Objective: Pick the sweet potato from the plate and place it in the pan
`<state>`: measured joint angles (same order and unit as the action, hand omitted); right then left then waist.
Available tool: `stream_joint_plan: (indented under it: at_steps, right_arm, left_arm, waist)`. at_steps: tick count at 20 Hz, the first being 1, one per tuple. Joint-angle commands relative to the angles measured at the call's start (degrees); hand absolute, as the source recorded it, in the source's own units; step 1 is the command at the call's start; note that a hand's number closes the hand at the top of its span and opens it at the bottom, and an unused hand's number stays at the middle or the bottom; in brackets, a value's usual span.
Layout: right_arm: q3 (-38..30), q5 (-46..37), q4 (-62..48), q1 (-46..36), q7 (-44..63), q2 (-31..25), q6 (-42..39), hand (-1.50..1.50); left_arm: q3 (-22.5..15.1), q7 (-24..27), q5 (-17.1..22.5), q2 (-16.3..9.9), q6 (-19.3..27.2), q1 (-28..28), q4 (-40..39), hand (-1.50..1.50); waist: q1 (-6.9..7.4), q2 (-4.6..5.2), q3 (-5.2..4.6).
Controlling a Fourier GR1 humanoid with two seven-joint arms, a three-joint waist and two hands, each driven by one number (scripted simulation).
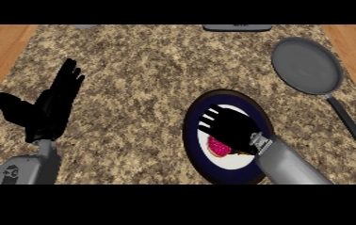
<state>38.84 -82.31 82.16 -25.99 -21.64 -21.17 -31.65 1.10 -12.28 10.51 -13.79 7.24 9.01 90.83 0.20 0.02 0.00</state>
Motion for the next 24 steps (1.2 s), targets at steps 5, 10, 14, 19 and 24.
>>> stream_joint_plan:
  at_steps: [5, 10, 14, 19, 24]
  right_arm:
    - [-2.27, -4.48, -9.01, 0.92, -2.51, 5.64, 3.86, -1.50]
    - [-0.11, -6.51, -14.55, 1.61, -5.25, 7.81, 9.48, 1.50]
    - [-2.93, -5.71, -14.45, -2.03, -9.06, 8.86, 8.05, 1.50]
    - [-3.75, -6.70, -15.45, 0.50, -10.56, 8.53, 11.00, 1.50]
    - [-6.52, -5.16, -13.25, 2.64, -10.48, 10.66, 11.95, 1.50]
  left_arm:
    - [1.77, -0.76, -1.26, 1.36, -0.20, 1.95, -1.27, 0.00]
    - [0.46, -1.88, -2.49, 2.55, 0.69, 0.62, 1.63, 0.00]
    - [1.17, 2.16, -2.51, 2.76, -1.59, 0.48, -3.23, 0.00]
    - [1.62, 1.68, -2.61, 2.52, -2.25, -0.08, -1.65, 0.00]
    - [-0.10, -1.92, -4.10, 3.88, -0.05, -2.67, 4.22, 0.00]
  waist:
    - [-0.06, 0.01, 0.00]
    - [0.19, 0.03, 0.02]
    - [0.02, 0.07, -0.01]
    - [-0.03, 0.05, 0.00]
    - [0.08, -0.08, 0.01]
